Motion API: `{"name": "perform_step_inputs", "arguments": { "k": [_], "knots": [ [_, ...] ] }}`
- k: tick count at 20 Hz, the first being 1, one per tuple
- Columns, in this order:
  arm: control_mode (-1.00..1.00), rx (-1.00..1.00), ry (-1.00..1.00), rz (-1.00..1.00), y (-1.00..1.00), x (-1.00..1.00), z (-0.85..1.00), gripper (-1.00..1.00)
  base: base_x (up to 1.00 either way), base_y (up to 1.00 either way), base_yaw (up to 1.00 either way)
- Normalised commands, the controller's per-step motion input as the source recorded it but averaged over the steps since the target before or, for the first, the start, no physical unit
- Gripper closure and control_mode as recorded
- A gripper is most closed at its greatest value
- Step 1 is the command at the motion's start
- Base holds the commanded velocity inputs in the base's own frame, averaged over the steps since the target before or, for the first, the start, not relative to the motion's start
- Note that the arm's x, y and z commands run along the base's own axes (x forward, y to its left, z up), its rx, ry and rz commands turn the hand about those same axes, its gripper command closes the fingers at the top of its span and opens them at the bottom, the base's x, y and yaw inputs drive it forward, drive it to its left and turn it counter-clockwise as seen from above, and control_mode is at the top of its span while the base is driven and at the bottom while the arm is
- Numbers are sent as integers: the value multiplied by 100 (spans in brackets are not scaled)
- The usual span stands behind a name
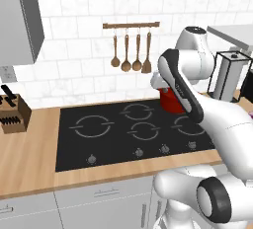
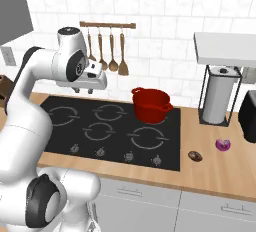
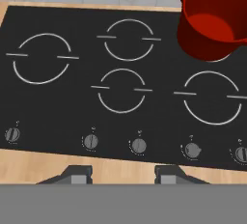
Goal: Put the mushroom and onion in the pot. Retrieve the spatula and lightly stir the vegetables in the pot.
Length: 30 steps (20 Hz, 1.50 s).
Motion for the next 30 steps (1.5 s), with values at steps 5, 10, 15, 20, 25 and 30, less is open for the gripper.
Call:
{"name": "perform_step_inputs", "arguments": {
  "k": [5,10,15,20,25,30],
  "knots": [
    [100,0,0,0,0,0,0,-100,0,-1,0],
    [100,0,0,0,0,0,0,-100,0,-65,0],
    [100,0,0,0,0,0,0,-100,1,-83,0],
    [100,0,0,0,0,0,0,-100,9,-75,0],
    [-100,1,1,0,-19,5,-2,-100,6,-16,0],
    [-100,0,12,0,-35,3,-69,-100,0,0,0]
  ]
}}
